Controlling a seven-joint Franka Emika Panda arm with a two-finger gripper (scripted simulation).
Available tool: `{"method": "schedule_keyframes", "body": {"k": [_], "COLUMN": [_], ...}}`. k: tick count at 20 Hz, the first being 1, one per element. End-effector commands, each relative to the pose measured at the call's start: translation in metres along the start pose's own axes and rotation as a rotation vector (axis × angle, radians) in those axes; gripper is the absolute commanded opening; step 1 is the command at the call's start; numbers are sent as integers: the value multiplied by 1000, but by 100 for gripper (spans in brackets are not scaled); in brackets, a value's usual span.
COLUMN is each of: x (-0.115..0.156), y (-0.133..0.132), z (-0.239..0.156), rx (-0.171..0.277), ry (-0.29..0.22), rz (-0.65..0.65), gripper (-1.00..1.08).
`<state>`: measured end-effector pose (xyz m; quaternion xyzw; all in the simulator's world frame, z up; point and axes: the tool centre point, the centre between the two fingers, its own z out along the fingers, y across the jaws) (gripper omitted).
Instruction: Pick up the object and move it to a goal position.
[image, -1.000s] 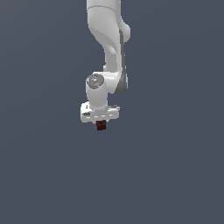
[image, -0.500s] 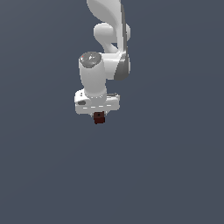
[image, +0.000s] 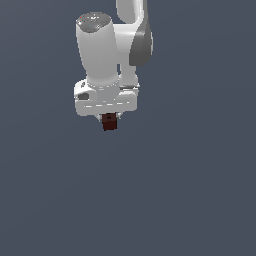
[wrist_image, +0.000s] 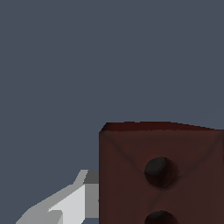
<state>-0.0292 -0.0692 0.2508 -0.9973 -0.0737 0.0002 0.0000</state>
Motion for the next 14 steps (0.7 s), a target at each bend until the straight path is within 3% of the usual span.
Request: {"method": "schedule_keyframes", "body": {"k": [1, 14], "x": [3, 13], "y": [1, 4], "z": [-20, -61], "rx": [0, 0], "ry": [0, 0], "rz": [0, 0], "gripper": [-100, -100]}}
